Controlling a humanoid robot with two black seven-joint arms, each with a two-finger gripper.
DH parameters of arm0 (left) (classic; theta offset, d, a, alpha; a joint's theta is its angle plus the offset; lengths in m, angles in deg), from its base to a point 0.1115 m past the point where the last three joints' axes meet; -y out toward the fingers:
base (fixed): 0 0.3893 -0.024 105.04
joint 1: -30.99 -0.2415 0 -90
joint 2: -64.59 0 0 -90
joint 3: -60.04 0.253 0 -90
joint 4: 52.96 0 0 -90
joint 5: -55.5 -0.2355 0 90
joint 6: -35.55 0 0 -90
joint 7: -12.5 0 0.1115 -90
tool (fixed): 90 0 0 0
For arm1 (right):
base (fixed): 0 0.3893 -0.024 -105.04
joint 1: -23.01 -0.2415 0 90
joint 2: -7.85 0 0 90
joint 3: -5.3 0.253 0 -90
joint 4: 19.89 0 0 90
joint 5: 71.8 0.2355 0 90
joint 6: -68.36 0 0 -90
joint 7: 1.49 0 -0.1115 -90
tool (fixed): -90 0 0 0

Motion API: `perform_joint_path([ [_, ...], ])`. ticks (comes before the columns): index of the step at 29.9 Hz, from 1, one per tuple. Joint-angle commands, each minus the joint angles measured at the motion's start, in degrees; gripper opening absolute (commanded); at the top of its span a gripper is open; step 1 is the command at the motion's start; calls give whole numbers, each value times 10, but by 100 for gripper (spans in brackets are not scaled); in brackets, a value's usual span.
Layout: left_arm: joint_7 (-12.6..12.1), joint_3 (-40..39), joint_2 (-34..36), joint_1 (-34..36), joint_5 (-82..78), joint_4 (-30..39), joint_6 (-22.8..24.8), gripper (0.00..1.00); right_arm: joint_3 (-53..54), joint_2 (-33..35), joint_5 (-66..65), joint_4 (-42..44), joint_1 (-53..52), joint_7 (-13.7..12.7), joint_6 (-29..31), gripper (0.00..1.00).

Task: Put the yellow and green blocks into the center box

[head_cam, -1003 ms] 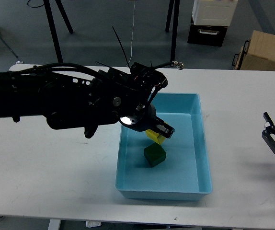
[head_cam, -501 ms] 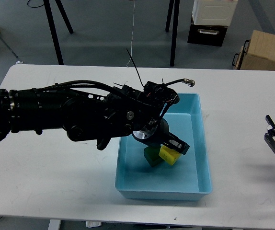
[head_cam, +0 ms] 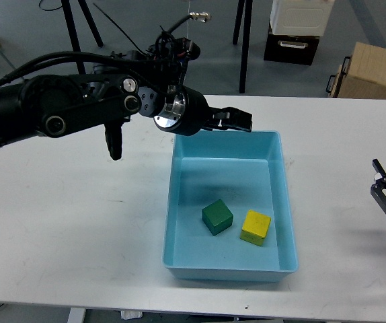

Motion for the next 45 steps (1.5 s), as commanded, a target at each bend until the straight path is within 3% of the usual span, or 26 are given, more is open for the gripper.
perform_joint_path([
  [1, -1, -200, 2, -96, 2, 2, 0, 94, -1, -1, 0, 1, -2, 1, 0, 99],
  [8, -9, -484, -2, -208, 92, 13, 0, 99, 6, -7, 1, 32, 0, 4, 12, 99],
  [13, -64, -780, -53, -338, 113, 57, 0, 100, 5, -41, 1, 45, 10, 5, 49, 99],
  [15, -73, -828, -56, -418, 144, 109, 0, 100, 6, -52, 1, 45, 11, 5, 62, 99],
  [21, -66, -873, -84, -680, 213, 270, 0, 100, 6, -68, 2, 43, 11, 16, 79, 99],
  [24, -50, -891, -118, -756, 243, 306, 0, 100, 5, -87, 2, 40, 11, 24, 79, 99],
  [32, 78, -872, -138, -917, 363, 320, 0, 100, -3, -109, 1, 37, 37, 24, 79, 99],
  [34, 99, -854, -138, -953, 376, 320, 0, 100, -4, -109, 1, 33, 50, 24, 79, 99],
  [41, 101, -768, -138, -1027, 379, 319, 0, 100, -34, -110, -13, -9, 106, 24, 93, 99],
  [45, 101, -734, -138, -1033, 380, 319, 0, 100, -39, -109, -13, -11, 114, 24, 93, 99],
])
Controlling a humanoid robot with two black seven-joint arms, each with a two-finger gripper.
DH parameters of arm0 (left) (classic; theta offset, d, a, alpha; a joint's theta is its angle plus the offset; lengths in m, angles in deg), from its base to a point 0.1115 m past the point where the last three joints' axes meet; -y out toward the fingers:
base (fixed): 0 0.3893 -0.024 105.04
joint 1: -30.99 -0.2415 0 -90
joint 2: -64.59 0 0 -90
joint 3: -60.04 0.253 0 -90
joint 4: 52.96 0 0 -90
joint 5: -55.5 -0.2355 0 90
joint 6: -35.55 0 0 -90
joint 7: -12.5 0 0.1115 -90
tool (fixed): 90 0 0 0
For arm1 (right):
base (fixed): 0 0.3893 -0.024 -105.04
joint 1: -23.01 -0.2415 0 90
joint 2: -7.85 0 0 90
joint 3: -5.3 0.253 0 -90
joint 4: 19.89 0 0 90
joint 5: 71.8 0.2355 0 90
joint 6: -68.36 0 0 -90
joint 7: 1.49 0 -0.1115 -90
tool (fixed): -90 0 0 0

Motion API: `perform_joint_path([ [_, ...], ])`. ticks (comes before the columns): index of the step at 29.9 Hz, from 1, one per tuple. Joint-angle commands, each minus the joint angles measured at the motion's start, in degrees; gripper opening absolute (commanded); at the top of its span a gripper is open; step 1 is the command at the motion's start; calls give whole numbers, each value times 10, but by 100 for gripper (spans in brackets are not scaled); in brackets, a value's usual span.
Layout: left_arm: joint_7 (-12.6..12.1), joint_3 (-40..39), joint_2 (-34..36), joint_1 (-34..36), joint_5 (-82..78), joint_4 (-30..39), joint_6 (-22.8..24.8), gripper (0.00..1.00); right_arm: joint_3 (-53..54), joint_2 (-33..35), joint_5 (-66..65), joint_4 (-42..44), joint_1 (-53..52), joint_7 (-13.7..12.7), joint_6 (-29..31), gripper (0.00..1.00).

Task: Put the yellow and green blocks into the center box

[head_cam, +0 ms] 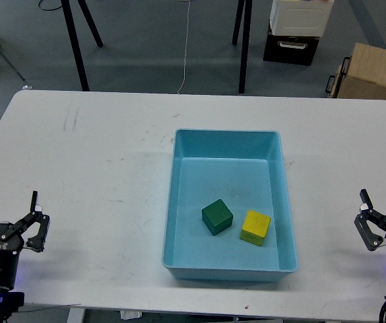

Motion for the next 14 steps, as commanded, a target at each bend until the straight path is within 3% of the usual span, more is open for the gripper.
perform_joint_path([
  [1, 0, 27, 0, -5, 0, 0, 0, 100, -2, 1, -1, -3, 5, 0, 0, 99],
  [14, 0, 29, 0, -5, 0, 0, 0, 100, 3, 2, -1, 0, 7, 2, 0, 99],
])
